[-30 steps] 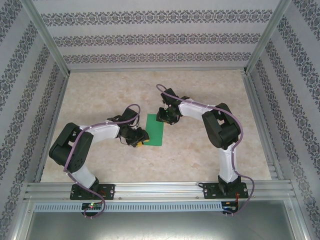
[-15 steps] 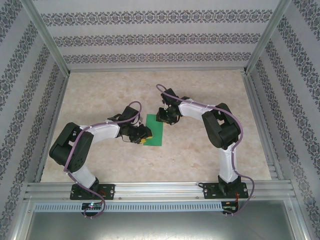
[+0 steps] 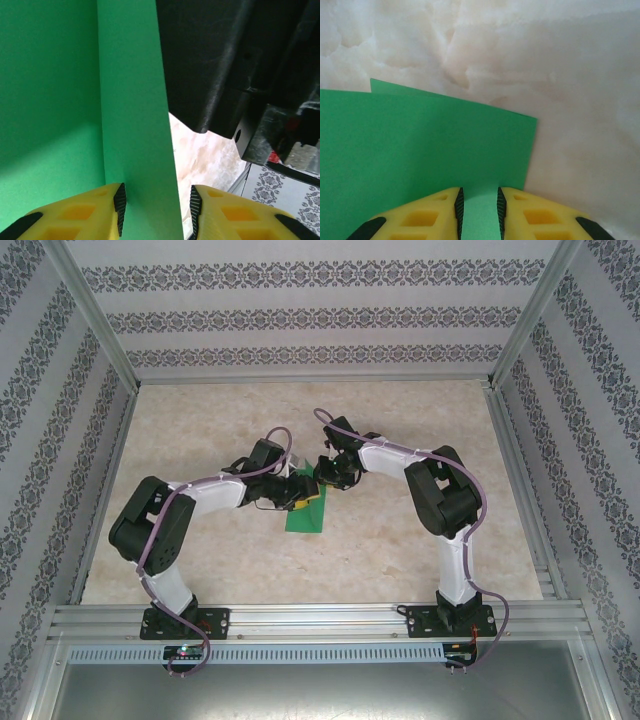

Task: Fold a paper plane with a square sheet of paper (pick it up from the middle)
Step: Fold the triangle a second time at the center of the table.

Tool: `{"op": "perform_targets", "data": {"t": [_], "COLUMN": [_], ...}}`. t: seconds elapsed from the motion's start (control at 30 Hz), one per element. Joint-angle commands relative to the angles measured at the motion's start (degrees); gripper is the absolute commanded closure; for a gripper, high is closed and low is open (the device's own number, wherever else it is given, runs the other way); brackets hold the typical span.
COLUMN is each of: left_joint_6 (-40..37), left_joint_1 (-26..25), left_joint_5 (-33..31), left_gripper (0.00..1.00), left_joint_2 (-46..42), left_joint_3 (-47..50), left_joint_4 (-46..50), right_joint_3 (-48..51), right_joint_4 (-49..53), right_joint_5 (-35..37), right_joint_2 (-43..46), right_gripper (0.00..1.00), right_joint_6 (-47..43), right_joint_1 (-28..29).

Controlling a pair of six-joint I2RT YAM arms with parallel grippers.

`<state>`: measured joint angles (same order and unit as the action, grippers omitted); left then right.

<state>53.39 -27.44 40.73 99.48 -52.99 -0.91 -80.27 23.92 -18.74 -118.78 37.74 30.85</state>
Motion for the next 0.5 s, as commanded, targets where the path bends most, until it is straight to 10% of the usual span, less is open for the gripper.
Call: {"op": "perform_targets", "data": {"t": [0.0, 0.47], "left_joint_6": [-1.73, -2.76], "left_joint_1": [-0.77, -0.77], "left_joint_5": [0.03, -0.48], "left_gripper": [0.57, 0.61], "left_joint_2": [-0.57, -9.71], "left_joint_3": [0.34, 11.18], "left_joint_4": [2.48, 3.22], "right_joint_3": [-0.17, 1.73], "right_joint_4": [2.47, 0.37], "right_joint_5": [-0.33, -0.29], "right_joint_2": [-0.90, 0.07], "right_gripper": [0.73, 0.75], "right_joint_6": [-0.44, -1.26], "right_joint_1": [-0.44, -0.24]}}
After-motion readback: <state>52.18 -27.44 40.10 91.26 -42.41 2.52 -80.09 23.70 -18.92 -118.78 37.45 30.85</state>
